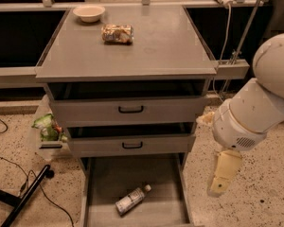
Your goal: Pick blue plastic bottle from bottom drawer and place on counter
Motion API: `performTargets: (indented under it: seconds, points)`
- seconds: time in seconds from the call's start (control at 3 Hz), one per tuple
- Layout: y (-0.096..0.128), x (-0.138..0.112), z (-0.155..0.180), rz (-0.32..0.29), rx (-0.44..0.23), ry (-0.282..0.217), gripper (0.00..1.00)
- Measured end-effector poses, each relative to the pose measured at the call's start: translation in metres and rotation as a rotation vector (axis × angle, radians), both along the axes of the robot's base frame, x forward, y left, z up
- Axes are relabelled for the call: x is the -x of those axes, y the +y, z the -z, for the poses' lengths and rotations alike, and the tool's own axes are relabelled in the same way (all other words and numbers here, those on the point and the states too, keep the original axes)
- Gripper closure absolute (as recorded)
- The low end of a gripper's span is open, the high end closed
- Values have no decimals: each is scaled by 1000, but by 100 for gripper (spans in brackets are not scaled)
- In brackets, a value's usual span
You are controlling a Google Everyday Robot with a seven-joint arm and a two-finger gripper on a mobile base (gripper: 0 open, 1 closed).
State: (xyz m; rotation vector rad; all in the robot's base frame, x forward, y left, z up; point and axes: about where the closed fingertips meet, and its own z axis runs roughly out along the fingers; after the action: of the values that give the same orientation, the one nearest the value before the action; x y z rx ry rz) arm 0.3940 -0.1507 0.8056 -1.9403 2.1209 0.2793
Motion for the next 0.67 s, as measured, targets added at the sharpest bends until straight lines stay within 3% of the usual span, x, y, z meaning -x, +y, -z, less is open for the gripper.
performTargets:
  seconds: [0.33,0.67]
  points:
    - [15,-5,54,-16,-92,40,0]
    - [31,-18,127,-7,-180,46,0]
